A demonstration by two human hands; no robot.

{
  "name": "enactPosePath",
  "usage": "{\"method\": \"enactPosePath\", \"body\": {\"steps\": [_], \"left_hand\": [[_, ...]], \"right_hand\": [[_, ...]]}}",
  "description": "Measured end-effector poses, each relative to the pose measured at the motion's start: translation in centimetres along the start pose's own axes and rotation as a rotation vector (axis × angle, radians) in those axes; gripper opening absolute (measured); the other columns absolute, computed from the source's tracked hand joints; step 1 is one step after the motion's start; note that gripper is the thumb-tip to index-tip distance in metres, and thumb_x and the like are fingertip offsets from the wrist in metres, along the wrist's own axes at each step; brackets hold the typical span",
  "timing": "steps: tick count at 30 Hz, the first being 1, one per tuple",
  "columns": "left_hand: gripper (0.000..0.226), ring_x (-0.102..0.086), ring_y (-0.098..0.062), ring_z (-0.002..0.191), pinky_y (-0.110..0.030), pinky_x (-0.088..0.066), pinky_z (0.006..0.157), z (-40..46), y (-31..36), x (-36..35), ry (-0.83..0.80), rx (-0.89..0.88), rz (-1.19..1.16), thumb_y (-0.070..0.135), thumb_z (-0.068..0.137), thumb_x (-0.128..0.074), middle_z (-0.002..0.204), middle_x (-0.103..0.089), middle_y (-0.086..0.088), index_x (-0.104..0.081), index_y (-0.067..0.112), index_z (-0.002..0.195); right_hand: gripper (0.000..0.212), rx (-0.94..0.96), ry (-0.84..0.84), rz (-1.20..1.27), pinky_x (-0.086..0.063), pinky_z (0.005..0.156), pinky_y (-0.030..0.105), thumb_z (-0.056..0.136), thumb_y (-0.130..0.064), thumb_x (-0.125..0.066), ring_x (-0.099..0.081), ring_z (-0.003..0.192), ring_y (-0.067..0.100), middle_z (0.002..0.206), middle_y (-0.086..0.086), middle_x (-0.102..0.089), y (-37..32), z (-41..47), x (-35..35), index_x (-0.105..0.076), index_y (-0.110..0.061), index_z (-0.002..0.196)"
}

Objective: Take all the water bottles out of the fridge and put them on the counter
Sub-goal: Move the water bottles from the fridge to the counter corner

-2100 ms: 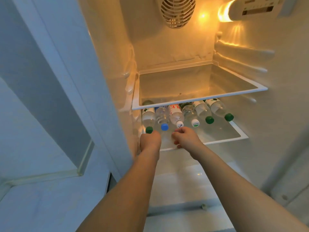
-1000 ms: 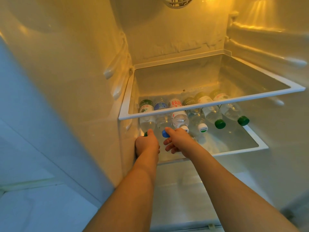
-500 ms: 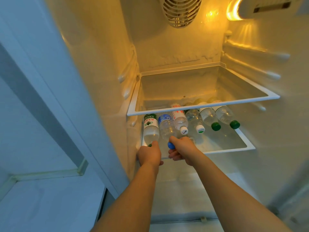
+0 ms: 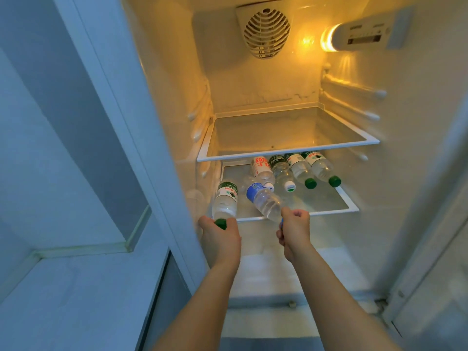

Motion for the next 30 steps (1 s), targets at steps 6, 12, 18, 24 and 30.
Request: {"method": "enactPosePath", "body": {"steps": [6,12,18,24,30], "left_hand": [[0.026,-0.056,-0.024,0.081,-0.03,-0.044,0.062,-1.0,2.7,3.1,0.019,-0.401,0.241,0.031,0.096,-0.046,0.099,-0.057,-0.001,-0.048,0.023,0.121],[0.013,-0.054,-0.02,0.068,-0.031,-0.042,0.055,-1.3,6.7,5.0,0.014,-0.664,0.351,0.032,0.096,-0.047,0.076,-0.056,0.003,-0.047,0.023,0.104],[0.016,-0.052,-0.024,0.069,-0.029,-0.039,0.055,-1.5,10.0,7.3,0.074,-0.659,0.395,0.034,0.091,-0.049,0.075,-0.057,0.001,-0.049,0.022,0.101],[0.017,-0.046,-0.016,0.059,-0.026,-0.027,0.05,-1.6,10.3,9.1,0.062,-0.585,0.483,0.035,0.083,-0.051,0.064,-0.051,0.004,-0.044,0.021,0.078],[0.016,-0.055,-0.018,0.066,-0.032,-0.044,0.055,-2.1,8.3,10.7,-0.043,-0.533,0.483,0.036,0.081,-0.054,0.067,-0.056,0.004,-0.05,0.021,0.078]], "right_hand": [[0.024,0.297,0.042,-0.223,-0.055,0.055,0.033,0.09,-0.032,-0.061,-0.064,0.051,0.023,0.092,0.011,-0.064,-2.0,-2.5,1.3,-0.041,-0.028,0.103],[0.02,0.62,0.13,-0.529,-0.042,0.059,0.031,0.088,-0.033,-0.057,-0.058,0.079,0.026,0.088,0.002,-0.057,-5.4,-5.2,1.0,-0.044,-0.022,0.098],[0.021,0.822,0.231,-0.72,-0.038,0.063,0.032,0.085,-0.033,-0.057,-0.051,0.076,0.028,0.082,0.003,-0.056,-9.5,-7.5,1.0,-0.051,-0.017,0.097],[0.026,0.884,0.195,-0.868,-0.038,0.064,0.03,0.085,-0.039,-0.058,-0.05,0.077,0.027,0.082,0.0,-0.055,-11.8,-9.7,0.6,-0.054,-0.018,0.099],[0.025,0.827,-0.021,-1.142,-0.03,0.052,0.024,0.079,-0.044,-0.06,-0.052,0.072,0.02,0.076,-0.003,-0.056,-11.0,-10.7,-0.3,-0.05,-0.023,0.086]]}}
Point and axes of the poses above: each hand's wrist, its own z-axis towards the middle knuckle, its own x-axis out of the back of the hand, y = z × x, the point moved 3 cm from there along z, towards the middle knuckle
